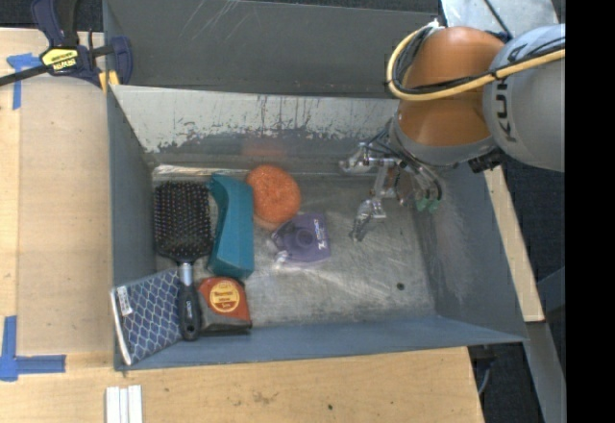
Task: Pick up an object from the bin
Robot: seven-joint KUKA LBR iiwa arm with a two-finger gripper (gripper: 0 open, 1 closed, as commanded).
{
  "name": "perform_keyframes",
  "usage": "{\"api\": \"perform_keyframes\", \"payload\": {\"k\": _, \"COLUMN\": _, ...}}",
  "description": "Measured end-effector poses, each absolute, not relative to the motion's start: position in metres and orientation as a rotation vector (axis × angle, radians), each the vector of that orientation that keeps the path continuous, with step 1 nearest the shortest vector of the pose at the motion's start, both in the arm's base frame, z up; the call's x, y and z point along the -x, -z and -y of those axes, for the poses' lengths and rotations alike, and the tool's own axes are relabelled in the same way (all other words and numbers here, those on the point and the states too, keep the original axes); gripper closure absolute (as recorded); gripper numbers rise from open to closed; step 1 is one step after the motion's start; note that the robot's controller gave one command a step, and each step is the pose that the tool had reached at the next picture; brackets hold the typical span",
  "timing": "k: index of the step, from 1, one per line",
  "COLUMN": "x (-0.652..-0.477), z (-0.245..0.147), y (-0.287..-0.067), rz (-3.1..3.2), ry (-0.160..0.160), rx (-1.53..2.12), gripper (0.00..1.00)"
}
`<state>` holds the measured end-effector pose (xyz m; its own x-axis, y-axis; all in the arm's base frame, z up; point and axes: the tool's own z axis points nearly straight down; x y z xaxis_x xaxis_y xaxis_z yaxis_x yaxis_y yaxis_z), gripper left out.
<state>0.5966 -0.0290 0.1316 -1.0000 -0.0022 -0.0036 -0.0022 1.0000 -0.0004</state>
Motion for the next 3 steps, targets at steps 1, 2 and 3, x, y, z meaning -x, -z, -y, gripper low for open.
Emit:
{"api": "perform_keyframes", "payload": {"k": 1, "x": -0.6, "z": 0.05, "y": -0.18, "rz": -3.142, "ry": -0.002, "rx": 0.088, "gripper": 0.0}}
{"api": "perform_keyframes", "payload": {"k": 2, "x": -0.589, "z": 0.009, "y": -0.19, "rz": -3.127, "ry": 0.005, "rx": 0.223, "gripper": 0.0}}
{"api": "perform_keyframes", "payload": {"k": 3, "x": -0.568, "z": 0.002, "y": -0.154, "rz": -3.12, "ry": -0.008, "rx": 0.311, "gripper": 0.0}}
